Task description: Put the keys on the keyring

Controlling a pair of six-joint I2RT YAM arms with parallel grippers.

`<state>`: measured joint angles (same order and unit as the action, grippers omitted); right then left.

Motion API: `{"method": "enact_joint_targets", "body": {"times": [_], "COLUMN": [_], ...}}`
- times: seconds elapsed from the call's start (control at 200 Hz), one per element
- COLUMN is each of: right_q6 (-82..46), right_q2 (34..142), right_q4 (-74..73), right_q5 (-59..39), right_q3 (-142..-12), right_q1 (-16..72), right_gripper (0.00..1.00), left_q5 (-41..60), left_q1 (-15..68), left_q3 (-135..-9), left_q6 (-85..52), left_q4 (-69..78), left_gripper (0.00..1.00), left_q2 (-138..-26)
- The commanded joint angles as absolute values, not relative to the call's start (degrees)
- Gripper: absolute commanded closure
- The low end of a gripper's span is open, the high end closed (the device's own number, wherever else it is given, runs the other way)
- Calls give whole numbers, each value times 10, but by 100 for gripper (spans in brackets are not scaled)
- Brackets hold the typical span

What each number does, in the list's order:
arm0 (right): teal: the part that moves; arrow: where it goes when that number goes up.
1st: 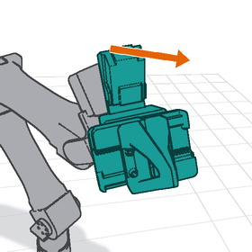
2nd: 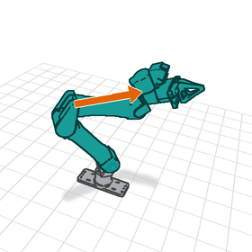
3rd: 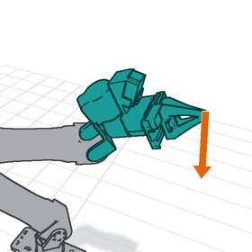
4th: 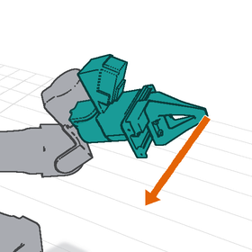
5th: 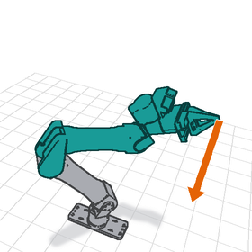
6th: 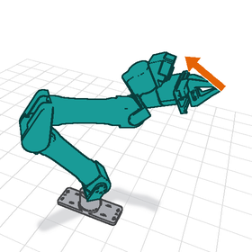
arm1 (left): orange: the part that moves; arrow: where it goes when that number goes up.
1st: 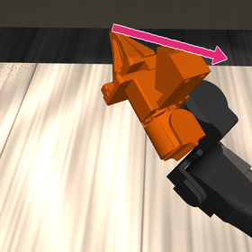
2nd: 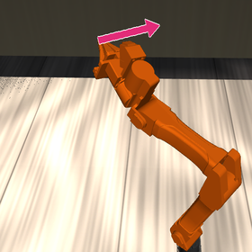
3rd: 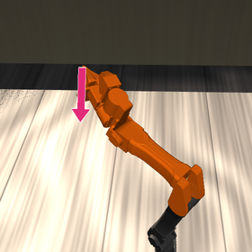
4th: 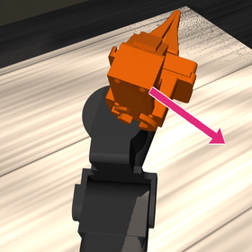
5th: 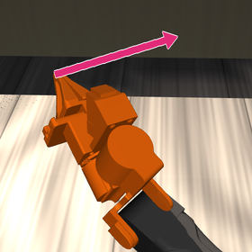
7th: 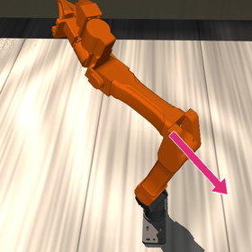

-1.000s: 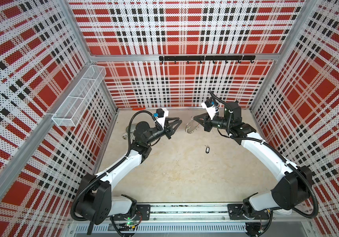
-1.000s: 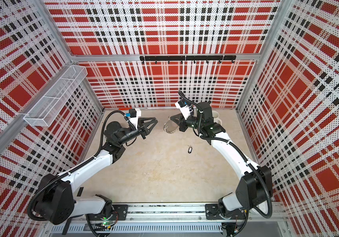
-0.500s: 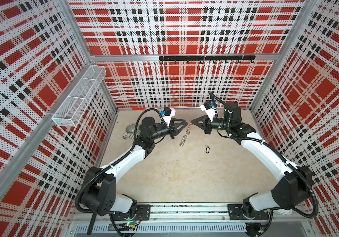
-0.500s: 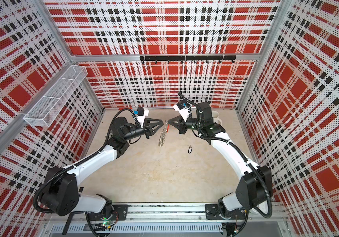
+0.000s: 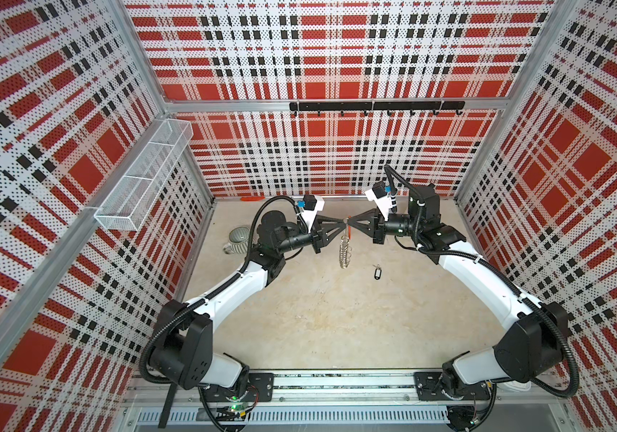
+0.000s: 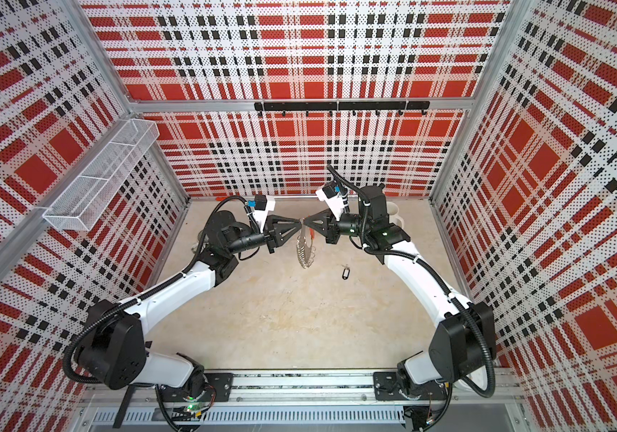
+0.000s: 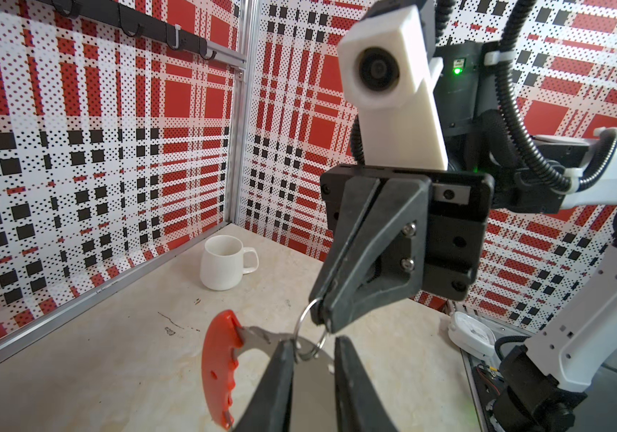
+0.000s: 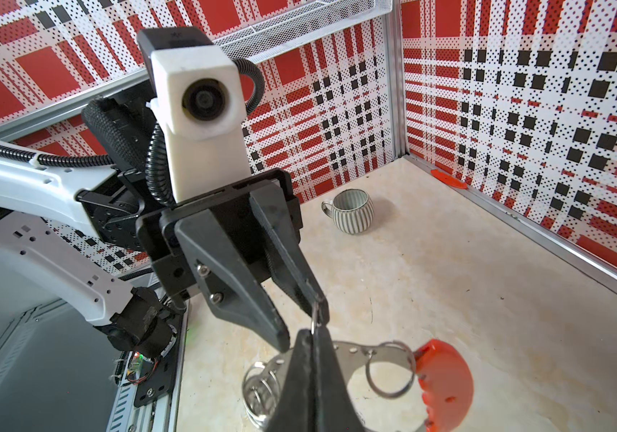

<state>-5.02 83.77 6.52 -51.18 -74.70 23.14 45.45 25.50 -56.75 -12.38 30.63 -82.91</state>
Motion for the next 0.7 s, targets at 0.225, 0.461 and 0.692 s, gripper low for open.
{"method": "enact_joint_targets", "body": {"times": [0.225, 0.461, 0.692], "right_q6": [-48, -51, -54], "right_q2": [833, 836, 838], "right_q4": [40, 40, 37], "right_q5": [-543, -547, -553], "right_q3": [-745, -743, -747], "right_q1": [234, 236, 239], "right_gripper": [100, 100, 100], "left_q5": [480, 485, 495], "left_q1": [232, 233, 244], "left_q3": [-583, -585, -591], "left_q6": [-127, -130, -131], "left_q4": [306, 306, 305], "left_gripper": [75, 71, 71], "left_q2": [-835, -835, -843]}}
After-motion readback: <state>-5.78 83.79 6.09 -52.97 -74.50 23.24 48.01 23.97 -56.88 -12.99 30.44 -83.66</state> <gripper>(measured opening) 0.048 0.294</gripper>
